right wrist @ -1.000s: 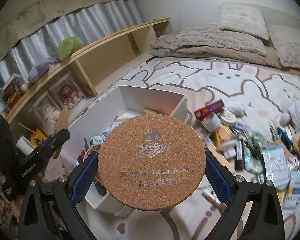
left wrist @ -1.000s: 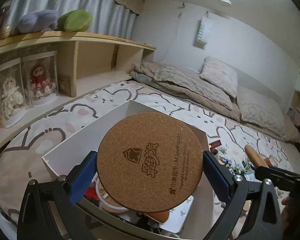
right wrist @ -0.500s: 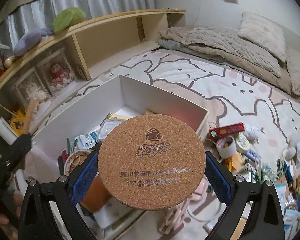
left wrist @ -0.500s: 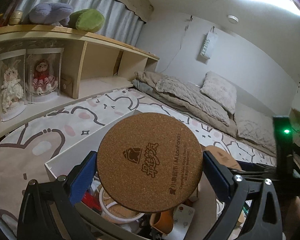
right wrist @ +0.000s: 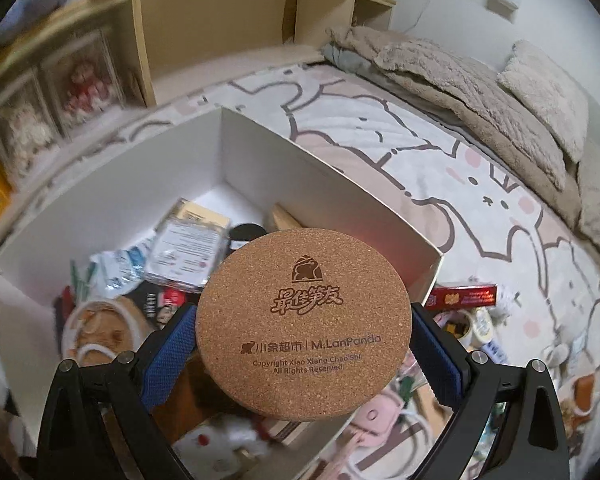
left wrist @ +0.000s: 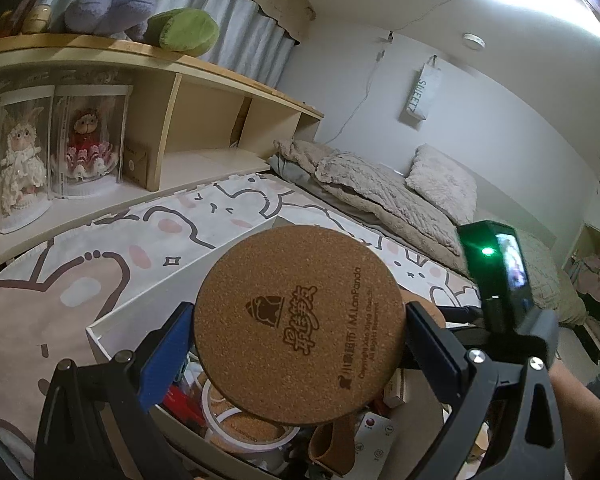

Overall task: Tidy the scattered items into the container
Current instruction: 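Carry the cork coaster with the right tool over the white box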

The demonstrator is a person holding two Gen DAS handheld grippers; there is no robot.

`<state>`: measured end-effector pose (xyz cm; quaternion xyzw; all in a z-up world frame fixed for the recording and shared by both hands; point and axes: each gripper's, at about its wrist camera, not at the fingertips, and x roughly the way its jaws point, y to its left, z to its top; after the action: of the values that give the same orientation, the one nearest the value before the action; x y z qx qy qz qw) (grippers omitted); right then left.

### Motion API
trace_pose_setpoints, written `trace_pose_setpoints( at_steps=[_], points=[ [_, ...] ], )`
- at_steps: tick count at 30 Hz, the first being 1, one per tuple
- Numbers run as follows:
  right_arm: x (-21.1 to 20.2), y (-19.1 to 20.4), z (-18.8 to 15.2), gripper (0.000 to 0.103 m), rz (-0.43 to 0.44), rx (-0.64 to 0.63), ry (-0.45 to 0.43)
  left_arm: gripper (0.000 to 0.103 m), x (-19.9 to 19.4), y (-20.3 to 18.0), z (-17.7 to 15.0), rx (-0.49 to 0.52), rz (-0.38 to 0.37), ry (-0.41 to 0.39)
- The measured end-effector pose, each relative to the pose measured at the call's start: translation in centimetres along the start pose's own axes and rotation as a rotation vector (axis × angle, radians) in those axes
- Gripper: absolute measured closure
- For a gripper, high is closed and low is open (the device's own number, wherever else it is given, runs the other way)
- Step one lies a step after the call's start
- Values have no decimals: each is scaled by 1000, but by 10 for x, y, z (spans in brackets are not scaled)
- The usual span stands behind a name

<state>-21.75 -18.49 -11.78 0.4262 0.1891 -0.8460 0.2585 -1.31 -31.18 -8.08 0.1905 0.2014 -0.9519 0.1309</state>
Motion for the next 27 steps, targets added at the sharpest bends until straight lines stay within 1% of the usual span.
trace_pose_setpoints(
  at_steps=[4, 7, 14, 19, 24, 27],
  points=[
    [15, 8, 1, 3, -71, -100, 69, 2, 0, 2, 1, 1, 7, -7],
    [21, 12, 1, 3, -105, -161, 87, 2, 0, 4, 2, -6, 4, -8],
    [36, 11, 9, 3, -135, -189, 127, 2, 3, 8, 2, -14, 2, -6],
    [49, 15, 10, 3, -147, -227, 176, 2, 7, 10, 1, -15, 1, -3],
    [55, 10, 9, 3, -145, -188, 189, 2, 13, 12, -1, -18, 2, 10],
    [56, 9, 8, 3, -156, -193, 185, 2, 15, 13, 0, -23, 0, 13]
  ],
)
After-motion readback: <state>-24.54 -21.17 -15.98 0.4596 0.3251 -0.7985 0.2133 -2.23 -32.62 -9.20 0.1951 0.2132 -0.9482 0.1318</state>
